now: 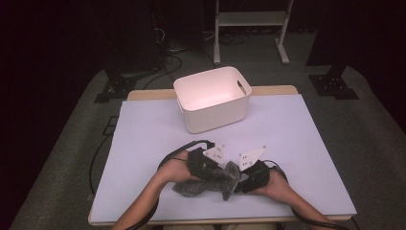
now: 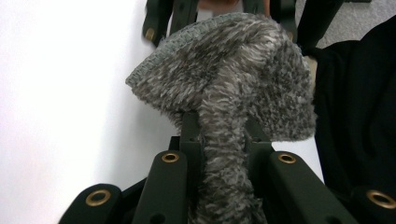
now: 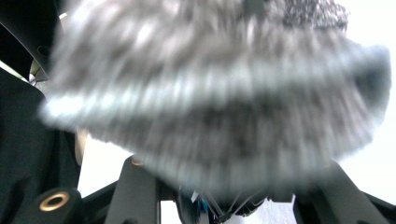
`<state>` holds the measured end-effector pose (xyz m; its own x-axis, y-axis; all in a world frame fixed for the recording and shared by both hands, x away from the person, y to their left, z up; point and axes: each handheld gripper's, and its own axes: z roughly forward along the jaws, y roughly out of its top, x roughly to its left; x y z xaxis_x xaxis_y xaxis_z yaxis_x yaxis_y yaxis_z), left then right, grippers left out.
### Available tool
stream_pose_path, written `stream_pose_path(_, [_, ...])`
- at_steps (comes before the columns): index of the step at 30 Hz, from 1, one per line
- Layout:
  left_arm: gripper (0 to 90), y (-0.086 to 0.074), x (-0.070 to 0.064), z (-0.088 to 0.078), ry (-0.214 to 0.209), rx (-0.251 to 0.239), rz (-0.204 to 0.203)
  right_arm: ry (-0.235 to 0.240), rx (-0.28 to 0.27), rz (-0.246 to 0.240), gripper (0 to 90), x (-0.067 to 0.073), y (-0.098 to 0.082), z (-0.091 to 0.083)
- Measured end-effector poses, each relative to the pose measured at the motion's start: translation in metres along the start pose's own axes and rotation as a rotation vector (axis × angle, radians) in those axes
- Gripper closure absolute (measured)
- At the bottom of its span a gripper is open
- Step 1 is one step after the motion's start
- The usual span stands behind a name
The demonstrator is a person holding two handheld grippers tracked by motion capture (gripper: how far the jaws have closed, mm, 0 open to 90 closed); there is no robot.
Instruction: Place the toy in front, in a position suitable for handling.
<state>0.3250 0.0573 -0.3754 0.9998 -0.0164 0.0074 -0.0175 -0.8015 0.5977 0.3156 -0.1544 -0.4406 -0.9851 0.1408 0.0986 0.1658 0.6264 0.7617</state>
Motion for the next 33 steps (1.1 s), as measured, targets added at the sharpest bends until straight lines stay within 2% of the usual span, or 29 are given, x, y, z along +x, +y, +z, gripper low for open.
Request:
stream_pose_path(3, [75.4,-0.013,0.000,-0.009,0.000,-0.021,-0.025,0.005,-0.003,0.007,56.2,-0.001,0.000,0.000])
stream_pose_path(6, [75.2,-0.023,0.000,-0.018,0.025,-0.011,-0.045,0.005,-0.002,0.004,56.2,-0.001,0.000,0.000])
stream_pose_path(12, [75.0,-0.042,-0.002,-0.033,0.047,-0.013,-0.084,0.008,-0.002,0.007,56.2,-0.001,0.000,0.000])
stream_pose_path(18, [75.0,-0.055,0.000,-0.044,0.096,0.029,-0.112,0.010,0.002,0.005,56.1,-0.001,0.000,0.000])
stream_pose_path(22, [75.0,-0.063,0.003,-0.046,0.097,0.038,-0.132,0.013,0.003,0.012,56.1,-0.001,0.001,0.000])
stream_pose_path(24, [74.9,-0.062,0.002,-0.043,0.080,0.022,-0.134,0.013,0.003,0.011,56.1,-0.002,0.001,0.000])
stream_pose_path(26, [74.9,-0.057,0.000,-0.038,0.072,0.022,-0.118,0.013,0.004,0.010,56.1,-0.002,0.001,0.000])
stream_pose_path(30, [74.9,-0.040,-0.001,-0.035,0.062,0.014,-0.073,0.013,0.005,0.003,56.2,-0.002,0.001,0.001])
stream_pose_path(33, [74.9,-0.024,-0.002,-0.028,0.027,-0.009,-0.042,0.010,0.009,0.000,56.1,-0.002,0.002,0.002])
